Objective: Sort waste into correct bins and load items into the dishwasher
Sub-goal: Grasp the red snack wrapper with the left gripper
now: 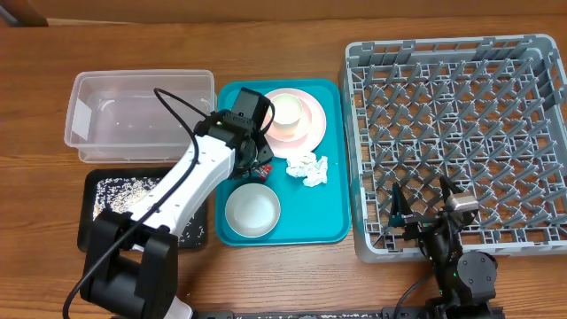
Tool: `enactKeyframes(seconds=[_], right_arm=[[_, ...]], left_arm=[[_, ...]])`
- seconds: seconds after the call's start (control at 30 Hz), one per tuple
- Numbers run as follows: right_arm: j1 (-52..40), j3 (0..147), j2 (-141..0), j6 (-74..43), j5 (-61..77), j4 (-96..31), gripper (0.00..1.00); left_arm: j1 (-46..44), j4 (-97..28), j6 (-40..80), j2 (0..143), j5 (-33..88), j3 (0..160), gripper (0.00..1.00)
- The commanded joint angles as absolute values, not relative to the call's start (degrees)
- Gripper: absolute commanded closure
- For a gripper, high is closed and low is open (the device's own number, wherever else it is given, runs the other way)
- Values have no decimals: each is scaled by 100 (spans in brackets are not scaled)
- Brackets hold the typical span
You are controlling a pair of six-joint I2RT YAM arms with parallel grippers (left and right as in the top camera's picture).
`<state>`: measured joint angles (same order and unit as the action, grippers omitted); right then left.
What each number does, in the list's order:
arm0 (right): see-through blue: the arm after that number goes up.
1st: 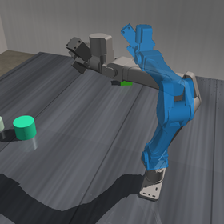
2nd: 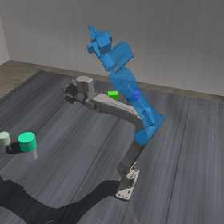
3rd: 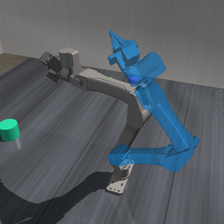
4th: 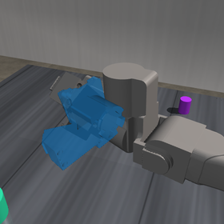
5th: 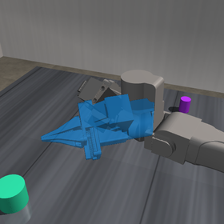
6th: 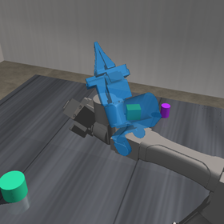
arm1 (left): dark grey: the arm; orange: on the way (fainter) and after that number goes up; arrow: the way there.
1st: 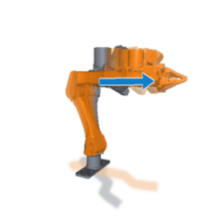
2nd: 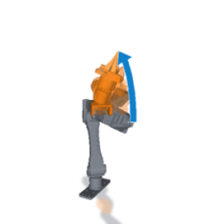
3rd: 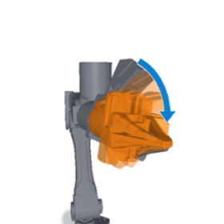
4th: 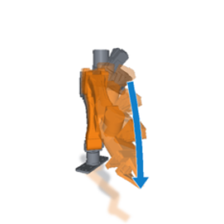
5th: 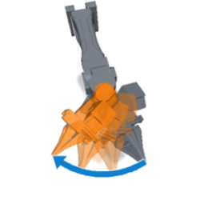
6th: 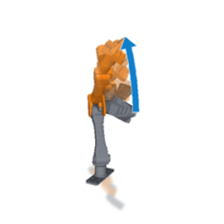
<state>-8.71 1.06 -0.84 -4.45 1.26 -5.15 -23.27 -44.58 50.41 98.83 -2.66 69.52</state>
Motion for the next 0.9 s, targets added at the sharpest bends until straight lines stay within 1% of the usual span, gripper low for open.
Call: enactKeyframes(seconds=[0.0, 0.13, 0.5, 0.6, 0.73, 0.87], right_arm=[[-895, 45, -16, -456, 110, -469, 0], [-895, 45, -16, -456, 110, -469, 0], [-895, 45, -16, -456, 110, -469, 0], [-895, 45, -16, -456, 110, -469, 0], [-895, 45, -16, -456, 110, -469, 0], [-895, 45, -16, -456, 110, -469, 0]], left_arm=[[-2370, -4348, 5282, 9937, -360, 6742, 60], [-2370, -4141, 5288, 9939, -355, 6563, 64], [-2370, -3839, 5290, 9979, -360, 6309, 64], [-2370, -3758, 5290, 9983, -357, 6267, 63], [-2373, -3662, 5290, 9998, -360, 6263, 59], [-2375, -3640, 5290, 10003, -360, 6261, 59]])
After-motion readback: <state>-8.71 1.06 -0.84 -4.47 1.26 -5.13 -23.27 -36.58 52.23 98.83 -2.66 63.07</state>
